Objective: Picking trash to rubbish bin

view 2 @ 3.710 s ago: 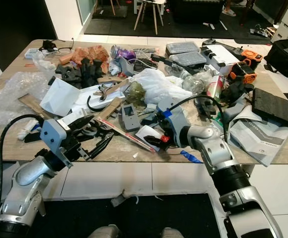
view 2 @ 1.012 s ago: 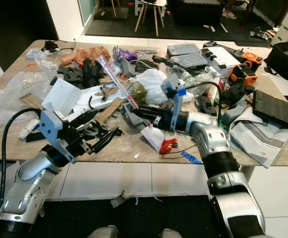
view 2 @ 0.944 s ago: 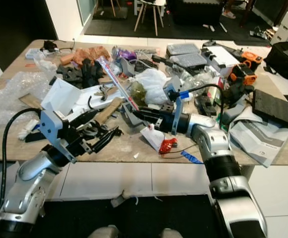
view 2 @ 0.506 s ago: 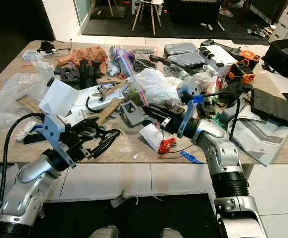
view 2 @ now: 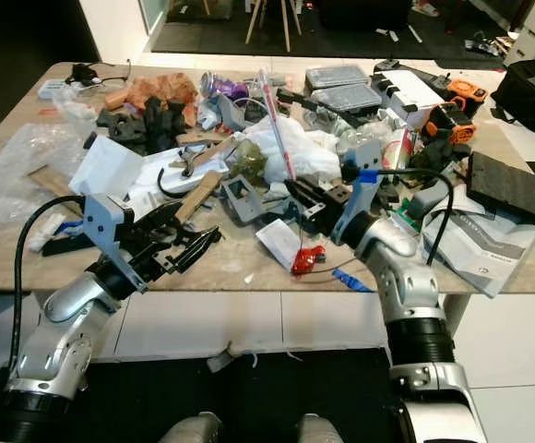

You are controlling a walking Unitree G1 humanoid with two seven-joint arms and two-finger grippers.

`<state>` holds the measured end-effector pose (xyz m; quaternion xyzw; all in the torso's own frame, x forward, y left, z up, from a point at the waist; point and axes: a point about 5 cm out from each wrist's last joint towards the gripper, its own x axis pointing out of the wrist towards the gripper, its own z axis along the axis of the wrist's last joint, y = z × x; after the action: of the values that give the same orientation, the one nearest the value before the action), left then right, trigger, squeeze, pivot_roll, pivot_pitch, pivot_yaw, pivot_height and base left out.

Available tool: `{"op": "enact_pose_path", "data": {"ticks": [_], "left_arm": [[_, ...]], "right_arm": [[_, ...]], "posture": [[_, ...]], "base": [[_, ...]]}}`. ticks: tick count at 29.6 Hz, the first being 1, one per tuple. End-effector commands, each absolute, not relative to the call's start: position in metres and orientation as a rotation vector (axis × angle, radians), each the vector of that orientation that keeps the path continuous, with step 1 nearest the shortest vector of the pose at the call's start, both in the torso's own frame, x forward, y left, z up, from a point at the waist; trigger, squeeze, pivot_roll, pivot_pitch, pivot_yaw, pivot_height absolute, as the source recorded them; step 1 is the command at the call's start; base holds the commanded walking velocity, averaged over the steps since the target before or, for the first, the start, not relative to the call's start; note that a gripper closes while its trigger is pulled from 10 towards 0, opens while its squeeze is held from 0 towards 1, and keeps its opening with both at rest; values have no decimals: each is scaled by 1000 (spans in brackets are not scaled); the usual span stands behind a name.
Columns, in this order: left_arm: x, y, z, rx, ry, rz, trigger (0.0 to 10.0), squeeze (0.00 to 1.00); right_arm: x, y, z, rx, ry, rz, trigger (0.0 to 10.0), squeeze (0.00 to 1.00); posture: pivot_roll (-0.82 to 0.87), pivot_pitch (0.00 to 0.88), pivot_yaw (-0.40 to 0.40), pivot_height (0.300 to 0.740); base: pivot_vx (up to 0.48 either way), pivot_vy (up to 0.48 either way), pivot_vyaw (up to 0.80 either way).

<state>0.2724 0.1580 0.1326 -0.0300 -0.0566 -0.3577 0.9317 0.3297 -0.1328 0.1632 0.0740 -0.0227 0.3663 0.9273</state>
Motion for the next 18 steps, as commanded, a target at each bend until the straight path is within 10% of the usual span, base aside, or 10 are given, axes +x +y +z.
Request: {"op": "enact_pose_path", "data": {"ticks": [1, 18], "left_arm": [[273, 159, 133, -64, -117, -726, 10000, 0], [279, 154, 132, -66, -123, -729, 10000, 0]], "right_arm": [[329, -131, 157, 135, -38, 738, 10000, 0], [333, -128, 145, 129, -22, 695, 10000, 0]], "posture": [[27, 0, -29, 740], [35, 0, -41, 740]], "base": [[-326, 0, 0], [-334, 0, 0]]}}
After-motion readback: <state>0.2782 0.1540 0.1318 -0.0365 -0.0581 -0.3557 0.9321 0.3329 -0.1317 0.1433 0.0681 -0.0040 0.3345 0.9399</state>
